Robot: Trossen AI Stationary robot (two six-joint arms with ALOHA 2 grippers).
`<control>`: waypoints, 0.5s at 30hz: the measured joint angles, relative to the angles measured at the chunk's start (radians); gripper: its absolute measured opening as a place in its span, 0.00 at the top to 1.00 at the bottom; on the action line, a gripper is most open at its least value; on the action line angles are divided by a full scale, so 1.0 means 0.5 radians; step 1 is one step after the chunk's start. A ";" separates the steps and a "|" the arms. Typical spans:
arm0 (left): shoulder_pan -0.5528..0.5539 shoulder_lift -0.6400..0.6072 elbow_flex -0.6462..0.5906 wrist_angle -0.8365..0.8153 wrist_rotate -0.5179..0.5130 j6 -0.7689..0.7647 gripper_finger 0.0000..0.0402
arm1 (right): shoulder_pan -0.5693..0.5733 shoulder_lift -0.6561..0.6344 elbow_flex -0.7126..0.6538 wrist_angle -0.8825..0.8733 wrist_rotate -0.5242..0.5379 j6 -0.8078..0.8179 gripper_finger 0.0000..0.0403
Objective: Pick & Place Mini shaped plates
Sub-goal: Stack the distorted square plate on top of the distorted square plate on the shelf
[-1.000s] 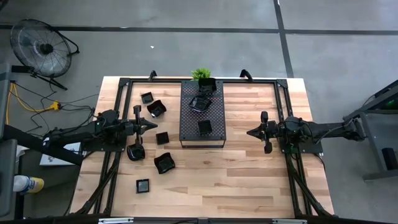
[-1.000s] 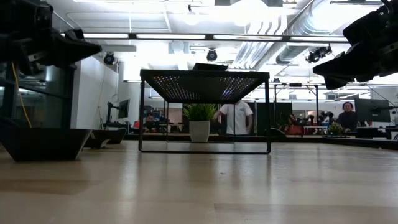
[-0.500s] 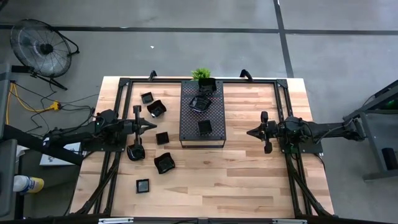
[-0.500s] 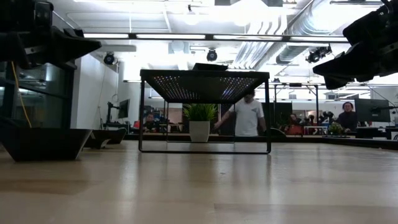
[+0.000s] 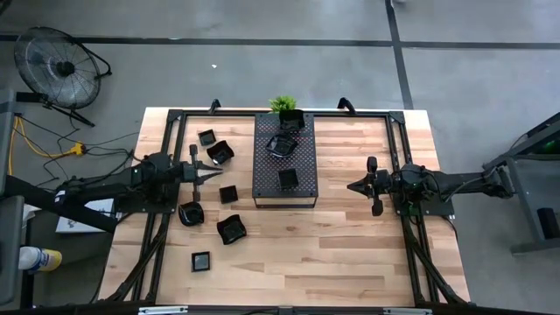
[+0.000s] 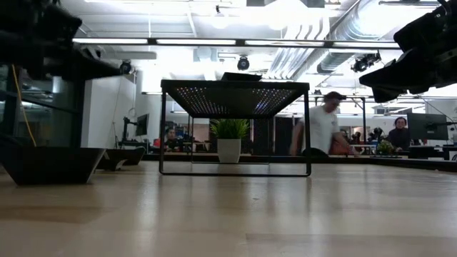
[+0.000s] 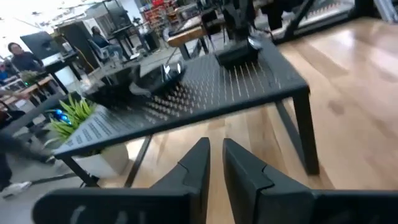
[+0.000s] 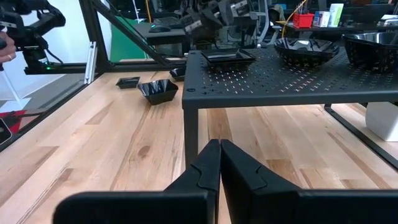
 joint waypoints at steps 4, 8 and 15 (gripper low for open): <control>0.000 0.211 0.104 -0.048 0.034 -0.045 0.88 | 0.000 0.000 0.000 0.001 0.000 0.000 0.98; 0.000 0.458 0.207 -0.046 0.036 -0.057 0.88 | 0.000 0.000 0.000 0.002 0.000 0.000 0.98; -0.001 0.834 0.406 -0.265 -0.209 -0.156 0.88 | 0.000 0.000 0.000 0.003 0.000 0.000 0.98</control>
